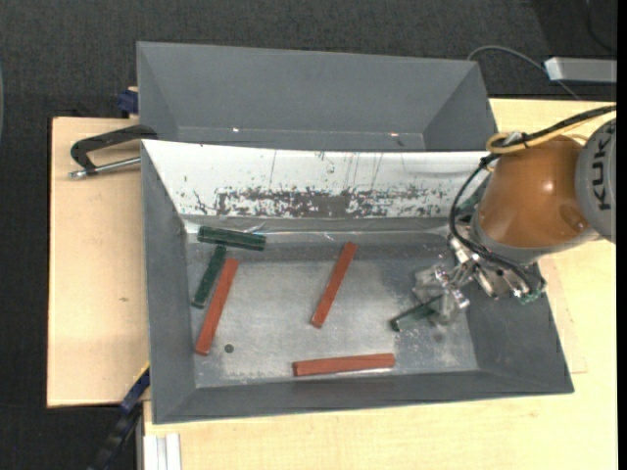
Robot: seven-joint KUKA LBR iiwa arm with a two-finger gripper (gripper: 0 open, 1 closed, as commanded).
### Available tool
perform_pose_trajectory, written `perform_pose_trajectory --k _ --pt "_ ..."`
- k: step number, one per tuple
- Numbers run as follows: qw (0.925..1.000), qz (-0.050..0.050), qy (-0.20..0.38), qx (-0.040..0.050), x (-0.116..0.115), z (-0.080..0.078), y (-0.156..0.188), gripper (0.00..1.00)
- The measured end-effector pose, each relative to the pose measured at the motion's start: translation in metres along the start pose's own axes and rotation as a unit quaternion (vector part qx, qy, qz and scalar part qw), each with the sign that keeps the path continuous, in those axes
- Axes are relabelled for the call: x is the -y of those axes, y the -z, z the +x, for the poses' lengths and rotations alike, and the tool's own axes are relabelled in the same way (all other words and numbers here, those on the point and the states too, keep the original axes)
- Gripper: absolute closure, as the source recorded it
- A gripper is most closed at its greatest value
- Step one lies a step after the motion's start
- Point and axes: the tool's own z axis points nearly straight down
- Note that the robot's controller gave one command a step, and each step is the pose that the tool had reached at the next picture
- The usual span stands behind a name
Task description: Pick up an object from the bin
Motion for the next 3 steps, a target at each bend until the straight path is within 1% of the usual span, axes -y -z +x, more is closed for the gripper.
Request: perform_pose_trajectory --k 1,2,3 --pt "1.0000 0.000 0.000 0.0000 0.000 0.000 0.000 1.00" --pt "1.0000 0.001 -0.006 0.0012 -0.005 0.026 0.095 1.00" --pt "1.0000 0.001 -0.006 0.0012 -0.005 0.026 0.095 1.00"
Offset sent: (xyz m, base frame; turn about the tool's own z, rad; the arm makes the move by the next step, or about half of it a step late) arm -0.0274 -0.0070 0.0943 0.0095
